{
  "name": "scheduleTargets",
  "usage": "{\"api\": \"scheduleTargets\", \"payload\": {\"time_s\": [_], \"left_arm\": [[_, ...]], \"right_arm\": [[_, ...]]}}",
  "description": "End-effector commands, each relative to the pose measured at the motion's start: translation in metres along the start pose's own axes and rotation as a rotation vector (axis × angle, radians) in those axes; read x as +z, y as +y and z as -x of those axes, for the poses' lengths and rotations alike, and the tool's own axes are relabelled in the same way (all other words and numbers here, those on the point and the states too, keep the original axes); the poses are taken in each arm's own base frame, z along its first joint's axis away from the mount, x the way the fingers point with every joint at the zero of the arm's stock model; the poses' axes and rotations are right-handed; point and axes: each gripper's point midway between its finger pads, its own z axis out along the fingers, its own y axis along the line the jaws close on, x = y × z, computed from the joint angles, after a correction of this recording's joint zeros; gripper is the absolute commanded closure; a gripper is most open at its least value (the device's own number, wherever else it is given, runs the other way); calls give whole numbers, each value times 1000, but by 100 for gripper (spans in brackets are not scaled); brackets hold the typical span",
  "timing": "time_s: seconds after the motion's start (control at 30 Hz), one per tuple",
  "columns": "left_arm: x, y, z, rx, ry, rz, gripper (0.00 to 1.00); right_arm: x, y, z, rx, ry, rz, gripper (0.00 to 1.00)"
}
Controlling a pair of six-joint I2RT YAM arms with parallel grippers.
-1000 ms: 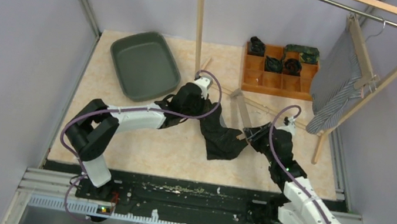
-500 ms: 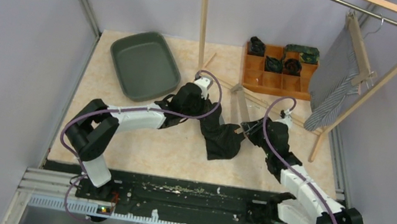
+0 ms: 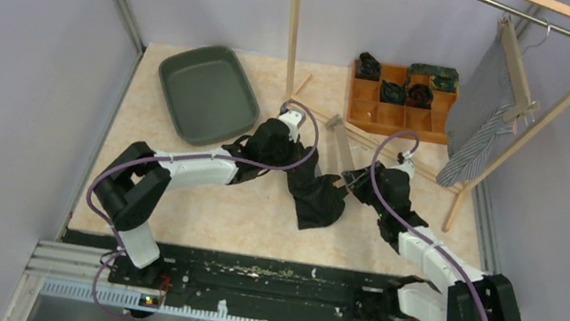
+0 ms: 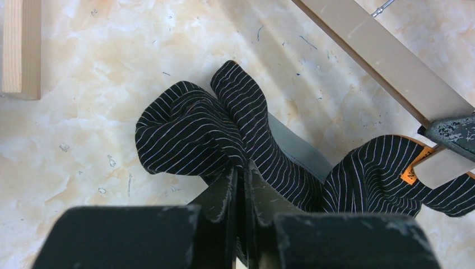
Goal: Clip the underwear to the hanger
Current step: Adjust the clothesline at the center of the board.
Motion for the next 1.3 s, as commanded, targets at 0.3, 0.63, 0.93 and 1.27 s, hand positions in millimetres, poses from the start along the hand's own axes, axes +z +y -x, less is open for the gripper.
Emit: {"api": "scheduleTargets", "payload": {"time_s": [0.3,0.63,0.93,1.27], "left_arm": [[0,4,7,-7,-32,13,90],[8,19,-1,-14,-12,62,90],[15,27,-12,-18,19,88,83],[21,45,-38,-39,106,174,35]], "right_arm": [[7,18,19,-9,-52,39,97],[6,14,15,-26,-46,41,97],[9,2,2,-19,-16,31,97],[10,-17,-13,-30,23,-5,96]]}}
